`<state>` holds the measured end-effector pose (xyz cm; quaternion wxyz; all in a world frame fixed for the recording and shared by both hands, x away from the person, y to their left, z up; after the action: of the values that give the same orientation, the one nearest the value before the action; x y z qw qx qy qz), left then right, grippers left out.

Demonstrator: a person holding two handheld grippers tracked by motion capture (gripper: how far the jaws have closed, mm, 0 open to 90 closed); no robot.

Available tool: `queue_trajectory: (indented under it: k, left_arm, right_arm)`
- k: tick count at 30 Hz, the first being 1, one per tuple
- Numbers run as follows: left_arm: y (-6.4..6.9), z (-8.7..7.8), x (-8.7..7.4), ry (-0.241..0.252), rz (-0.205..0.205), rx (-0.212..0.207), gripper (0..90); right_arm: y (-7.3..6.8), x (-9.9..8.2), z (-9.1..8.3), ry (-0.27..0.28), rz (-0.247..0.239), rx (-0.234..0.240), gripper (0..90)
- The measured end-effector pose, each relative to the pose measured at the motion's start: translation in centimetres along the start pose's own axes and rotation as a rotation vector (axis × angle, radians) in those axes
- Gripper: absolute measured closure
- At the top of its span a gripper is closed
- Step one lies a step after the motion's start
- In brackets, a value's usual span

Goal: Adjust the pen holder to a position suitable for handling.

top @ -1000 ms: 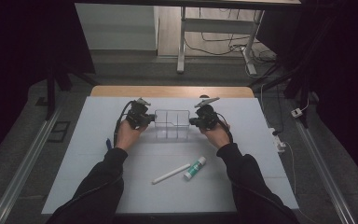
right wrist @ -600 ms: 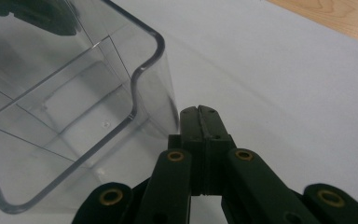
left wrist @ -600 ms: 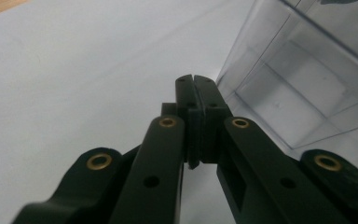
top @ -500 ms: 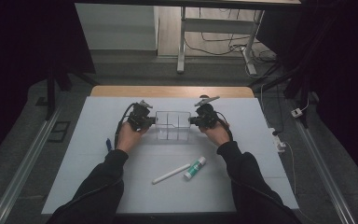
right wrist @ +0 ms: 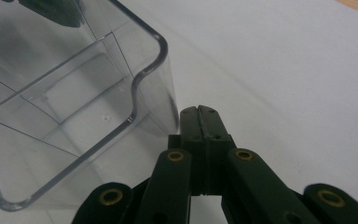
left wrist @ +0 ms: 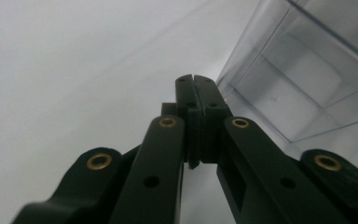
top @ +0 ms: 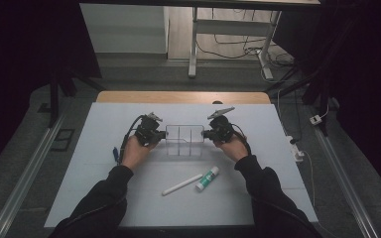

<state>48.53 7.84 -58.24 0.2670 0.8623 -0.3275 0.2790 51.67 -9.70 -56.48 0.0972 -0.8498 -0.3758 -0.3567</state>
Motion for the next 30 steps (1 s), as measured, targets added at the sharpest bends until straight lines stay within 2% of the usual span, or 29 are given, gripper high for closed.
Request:
queue_trajectory:
  k: [14,30]
  left_arm:
    - [1.6,0.2,-0.6,-0.019,0.012,-0.012,88.6]
    - [2.6,-0.1,-1.3,-0.04,0.017,-0.008,88.6]
  right_arm:
    - [-0.7,-1.4,-1.4,-0.014,-0.002,0.003,89.7]
    - [-1.1,-1.9,-1.8,-0.022,0.001,0.002,89.7]
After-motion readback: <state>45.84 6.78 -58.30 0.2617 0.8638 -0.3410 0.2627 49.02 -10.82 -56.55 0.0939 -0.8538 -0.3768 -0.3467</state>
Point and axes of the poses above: each handheld gripper's, and its own axes: z roughly forward along the jaws, x roughly out of its top, y roughly to its right, the point moved 10 cm from there along z, roughly forward along the jaws, and after that the axes turned 11 degrees about -x, right-handed, at the moved point
